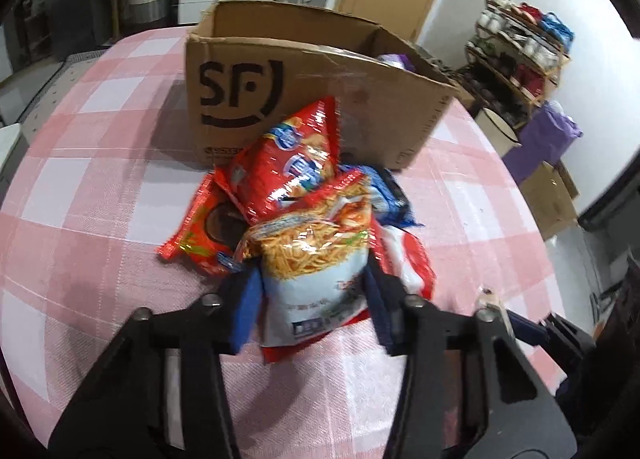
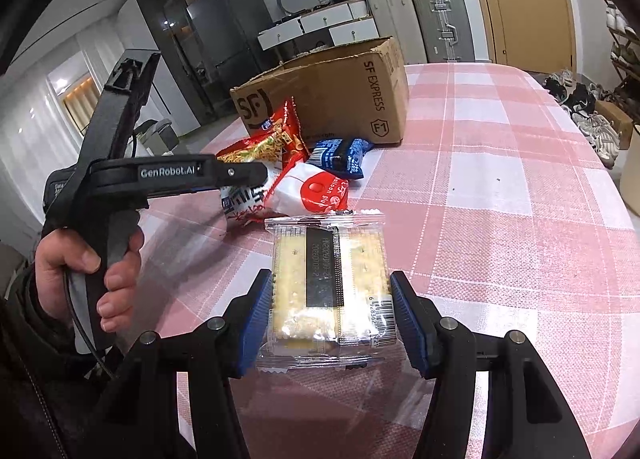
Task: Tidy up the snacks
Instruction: 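Grasp the white-red noodle bag with the left gripper while the right holds the crackers, then carry both packs over the box and open both grippers to drop them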
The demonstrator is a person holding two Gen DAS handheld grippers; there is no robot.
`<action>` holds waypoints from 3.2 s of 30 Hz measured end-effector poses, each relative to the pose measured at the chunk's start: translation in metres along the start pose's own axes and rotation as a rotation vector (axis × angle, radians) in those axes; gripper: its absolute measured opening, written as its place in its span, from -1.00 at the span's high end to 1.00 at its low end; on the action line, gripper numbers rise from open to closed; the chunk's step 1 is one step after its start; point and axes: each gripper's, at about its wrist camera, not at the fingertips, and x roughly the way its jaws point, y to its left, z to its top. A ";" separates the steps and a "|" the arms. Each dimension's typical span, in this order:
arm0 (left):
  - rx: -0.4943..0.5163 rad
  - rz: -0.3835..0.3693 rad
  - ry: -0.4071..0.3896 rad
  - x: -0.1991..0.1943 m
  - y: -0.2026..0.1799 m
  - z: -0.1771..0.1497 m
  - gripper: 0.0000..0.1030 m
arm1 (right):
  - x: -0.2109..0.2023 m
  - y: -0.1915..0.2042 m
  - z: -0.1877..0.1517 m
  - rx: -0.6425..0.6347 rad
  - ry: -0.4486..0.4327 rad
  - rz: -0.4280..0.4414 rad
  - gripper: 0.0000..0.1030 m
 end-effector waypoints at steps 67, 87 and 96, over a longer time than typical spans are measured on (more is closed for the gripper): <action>0.156 -0.048 -0.286 -0.192 0.011 0.148 0.33 | -0.037 0.067 0.221 -0.138 -0.260 0.075 -0.14; 0.117 -0.025 -0.189 -0.099 0.019 0.240 0.33 | 0.023 0.029 0.296 -0.087 -0.214 0.076 -0.14; 0.121 -0.040 -0.138 -0.054 0.024 0.244 0.32 | 0.062 0.020 0.297 -0.077 -0.158 0.063 -0.15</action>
